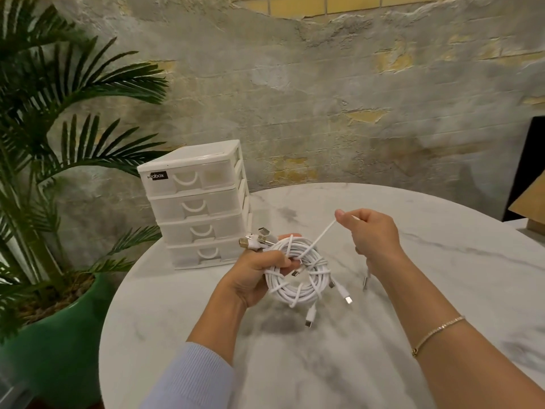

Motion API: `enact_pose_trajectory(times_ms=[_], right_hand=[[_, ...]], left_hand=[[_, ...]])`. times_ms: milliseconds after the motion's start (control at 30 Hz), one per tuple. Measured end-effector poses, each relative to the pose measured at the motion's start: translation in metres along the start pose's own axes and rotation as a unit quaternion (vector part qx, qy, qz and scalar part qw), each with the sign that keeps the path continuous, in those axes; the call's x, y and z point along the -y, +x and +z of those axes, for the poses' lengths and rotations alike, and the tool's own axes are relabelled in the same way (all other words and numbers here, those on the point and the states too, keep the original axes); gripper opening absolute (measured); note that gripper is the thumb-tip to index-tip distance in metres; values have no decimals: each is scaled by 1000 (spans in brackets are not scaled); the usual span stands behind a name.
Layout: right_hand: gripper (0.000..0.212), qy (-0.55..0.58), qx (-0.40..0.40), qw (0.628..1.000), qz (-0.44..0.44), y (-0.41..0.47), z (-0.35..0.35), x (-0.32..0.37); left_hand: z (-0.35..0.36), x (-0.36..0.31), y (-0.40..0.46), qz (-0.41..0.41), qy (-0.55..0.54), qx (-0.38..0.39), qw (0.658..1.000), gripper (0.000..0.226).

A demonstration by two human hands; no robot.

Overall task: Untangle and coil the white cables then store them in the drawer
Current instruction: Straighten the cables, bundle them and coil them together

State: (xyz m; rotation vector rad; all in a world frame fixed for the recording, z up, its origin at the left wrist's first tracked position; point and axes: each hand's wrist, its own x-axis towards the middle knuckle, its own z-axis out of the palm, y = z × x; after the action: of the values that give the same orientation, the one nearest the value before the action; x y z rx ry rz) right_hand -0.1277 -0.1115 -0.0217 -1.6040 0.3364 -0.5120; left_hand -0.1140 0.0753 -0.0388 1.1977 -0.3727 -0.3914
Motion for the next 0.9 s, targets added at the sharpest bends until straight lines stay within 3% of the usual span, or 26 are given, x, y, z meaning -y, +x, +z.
enact_pose_trajectory(times_ms=[233,433,700,900], right_hand=[[22,-9,30,999,-2,-3,7,-8],[25,-95,156,983,28,-6,32,-19],[27,-217,230,949,11,-8,32,-13],[35,-248,243,938,4,-10,32,-16]], left_hand=[[2,1,0,66,-39,34,996,41],[3,2,4,120,-47,-9,992,38],[4,3,4,71,-42,-14,997,22],[5,0,3,102,-29,-32,994,17]])
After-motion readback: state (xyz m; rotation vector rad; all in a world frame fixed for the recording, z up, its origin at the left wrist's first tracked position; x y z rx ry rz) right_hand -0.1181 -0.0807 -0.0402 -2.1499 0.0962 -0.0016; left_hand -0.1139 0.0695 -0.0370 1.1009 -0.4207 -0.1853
